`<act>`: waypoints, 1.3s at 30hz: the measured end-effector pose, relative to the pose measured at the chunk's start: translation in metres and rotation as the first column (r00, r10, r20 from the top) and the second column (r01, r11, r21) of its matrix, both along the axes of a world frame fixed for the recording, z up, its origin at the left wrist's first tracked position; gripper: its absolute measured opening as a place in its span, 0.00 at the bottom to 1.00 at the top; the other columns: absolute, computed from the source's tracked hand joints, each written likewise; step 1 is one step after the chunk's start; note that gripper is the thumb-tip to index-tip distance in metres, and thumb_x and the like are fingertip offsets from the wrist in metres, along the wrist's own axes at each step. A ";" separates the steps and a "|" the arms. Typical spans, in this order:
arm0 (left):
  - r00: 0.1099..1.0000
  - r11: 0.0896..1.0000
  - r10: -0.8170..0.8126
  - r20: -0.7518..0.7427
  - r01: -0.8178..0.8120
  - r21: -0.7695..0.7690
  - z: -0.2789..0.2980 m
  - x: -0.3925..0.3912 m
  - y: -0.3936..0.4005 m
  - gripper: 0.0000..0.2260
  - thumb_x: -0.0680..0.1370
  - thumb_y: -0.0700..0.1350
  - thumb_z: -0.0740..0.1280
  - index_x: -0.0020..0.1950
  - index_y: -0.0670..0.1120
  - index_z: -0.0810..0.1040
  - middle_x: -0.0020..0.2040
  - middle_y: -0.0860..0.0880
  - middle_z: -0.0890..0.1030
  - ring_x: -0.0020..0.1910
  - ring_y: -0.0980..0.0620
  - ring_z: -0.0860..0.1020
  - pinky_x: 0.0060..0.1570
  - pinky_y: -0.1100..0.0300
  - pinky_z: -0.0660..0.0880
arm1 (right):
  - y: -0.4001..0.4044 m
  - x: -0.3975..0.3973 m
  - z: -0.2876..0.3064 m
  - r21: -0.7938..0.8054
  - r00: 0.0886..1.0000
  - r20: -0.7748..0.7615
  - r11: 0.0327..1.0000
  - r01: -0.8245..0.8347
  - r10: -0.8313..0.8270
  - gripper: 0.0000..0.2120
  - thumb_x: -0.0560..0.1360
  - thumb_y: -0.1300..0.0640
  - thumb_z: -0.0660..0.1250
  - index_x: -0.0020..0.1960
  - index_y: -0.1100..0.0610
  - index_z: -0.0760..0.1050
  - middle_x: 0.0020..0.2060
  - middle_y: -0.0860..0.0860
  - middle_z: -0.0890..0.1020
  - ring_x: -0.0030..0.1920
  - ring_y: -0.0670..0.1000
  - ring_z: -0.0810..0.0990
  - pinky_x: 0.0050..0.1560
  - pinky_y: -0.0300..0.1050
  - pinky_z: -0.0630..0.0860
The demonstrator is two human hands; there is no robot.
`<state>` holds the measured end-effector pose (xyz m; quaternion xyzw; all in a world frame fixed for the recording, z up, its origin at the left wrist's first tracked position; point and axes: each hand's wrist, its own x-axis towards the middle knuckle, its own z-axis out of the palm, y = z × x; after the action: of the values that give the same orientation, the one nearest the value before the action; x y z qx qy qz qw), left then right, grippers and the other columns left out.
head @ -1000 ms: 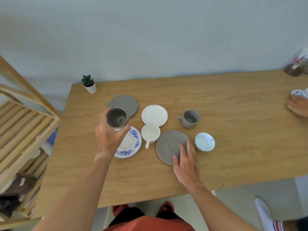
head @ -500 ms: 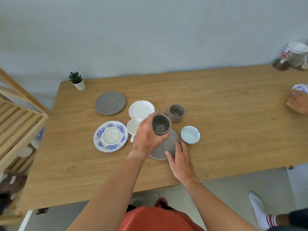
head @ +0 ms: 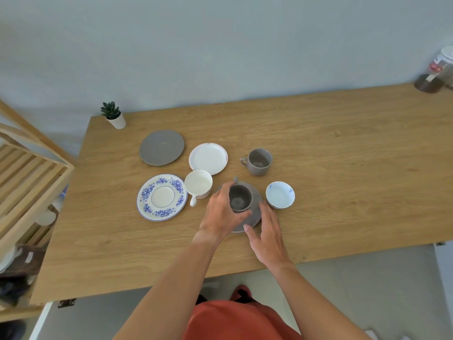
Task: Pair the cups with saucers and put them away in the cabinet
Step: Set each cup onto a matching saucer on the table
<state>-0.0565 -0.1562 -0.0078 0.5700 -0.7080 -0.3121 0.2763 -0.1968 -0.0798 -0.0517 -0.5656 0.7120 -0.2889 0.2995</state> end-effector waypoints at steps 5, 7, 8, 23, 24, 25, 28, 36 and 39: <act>1.000 1.000 0.001 0.025 -0.001 0.015 -0.003 0.002 -0.002 0.38 0.64 0.53 0.80 0.69 0.47 0.68 0.60 0.49 0.79 0.61 0.52 0.76 0.60 0.55 0.76 | 0.000 -0.001 -0.002 -0.004 1.000 0.016 1.000 -0.016 0.017 0.37 0.78 0.50 0.68 0.81 0.54 0.54 0.79 0.47 0.58 0.79 0.46 0.54 0.79 0.47 0.55; 0.997 0.999 -0.035 0.065 0.035 -0.009 -0.005 0.003 -0.001 0.40 0.65 0.53 0.80 0.72 0.46 0.66 0.63 0.48 0.77 0.64 0.51 0.74 0.63 0.55 0.74 | 0.001 0.000 -0.002 -0.043 1.000 0.030 0.999 0.009 -0.008 0.34 0.77 0.52 0.69 0.79 0.55 0.59 0.76 0.49 0.63 0.77 0.47 0.59 0.77 0.47 0.59; 0.993 0.998 -0.062 0.101 0.065 -0.024 -0.004 0.003 0.000 0.42 0.65 0.54 0.79 0.74 0.45 0.65 0.65 0.47 0.75 0.66 0.50 0.71 0.66 0.56 0.71 | 0.001 0.000 -0.002 -0.093 0.999 0.040 0.995 0.037 -0.034 0.30 0.77 0.55 0.69 0.76 0.57 0.64 0.73 0.50 0.68 0.74 0.48 0.64 0.75 0.48 0.63; 0.936 0.944 0.158 0.315 -0.050 -0.325 0.034 0.017 -0.050 0.26 0.76 0.59 0.58 0.65 0.43 0.75 0.65 0.42 0.76 0.64 0.42 0.74 0.61 0.48 0.71 | -0.092 -0.027 0.062 -0.384 0.978 -0.064 0.909 0.161 -0.200 0.12 0.73 0.57 0.67 0.55 0.58 0.75 0.52 0.53 0.75 0.55 0.53 0.73 0.58 0.46 0.70; 0.919 0.944 0.187 0.346 -0.071 -0.323 0.037 0.022 -0.053 0.26 0.76 0.60 0.58 0.65 0.44 0.75 0.65 0.43 0.76 0.63 0.42 0.74 0.60 0.48 0.71 | -0.102 -0.027 0.064 -0.340 0.976 -0.083 0.926 0.162 -0.201 0.13 0.73 0.56 0.68 0.56 0.58 0.75 0.53 0.53 0.75 0.57 0.53 0.73 0.59 0.48 0.71; 0.903 0.944 0.210 0.376 -0.087 -0.317 0.039 0.028 -0.057 0.26 0.76 0.60 0.57 0.65 0.44 0.75 0.66 0.43 0.75 0.63 0.42 0.74 0.59 0.48 0.71 | -0.112 -0.028 0.067 -0.290 0.974 -0.111 0.943 0.161 -0.200 0.15 0.73 0.54 0.69 0.58 0.57 0.75 0.54 0.53 0.74 0.58 0.54 0.72 0.60 0.49 0.71; 0.861 0.945 0.247 0.445 -0.113 -0.306 0.042 0.051 -0.069 0.28 0.76 0.61 0.55 0.66 0.43 0.74 0.66 0.43 0.75 0.62 0.41 0.74 0.60 0.48 0.71 | -0.138 -0.023 0.073 -0.131 0.961 -0.226 0.982 0.135 -0.162 0.28 0.72 0.49 0.71 0.68 0.57 0.70 0.61 0.56 0.73 0.64 0.57 0.71 0.63 0.53 0.70; 0.798 0.959 0.283 0.532 -0.237 -0.155 0.039 0.110 -0.095 0.27 0.79 0.58 0.62 0.70 0.41 0.69 0.75 0.39 0.65 0.70 0.39 0.68 0.67 0.47 0.66 | -0.176 -0.015 0.067 0.157 0.944 -0.304 0.970 0.184 -0.130 0.35 0.69 0.49 0.76 0.69 0.56 0.64 0.64 0.59 0.73 0.64 0.62 0.73 0.61 0.57 0.73; 0.786 0.962 0.264 0.559 -0.257 -0.094 0.037 0.125 -0.109 0.29 0.79 0.58 0.61 0.74 0.42 0.64 0.76 0.39 0.62 0.71 0.39 0.67 0.67 0.48 0.65 | -0.184 -0.009 0.074 0.025 0.947 -0.250 0.976 0.215 -0.202 0.36 0.67 0.45 0.76 0.68 0.55 0.65 0.63 0.58 0.74 0.63 0.60 0.74 0.62 0.58 0.74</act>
<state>0.0687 -0.2656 0.0293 0.7271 -0.6743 -0.0834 0.0978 -0.2060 -0.2642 0.0219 -0.5107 0.8066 -0.2279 0.1913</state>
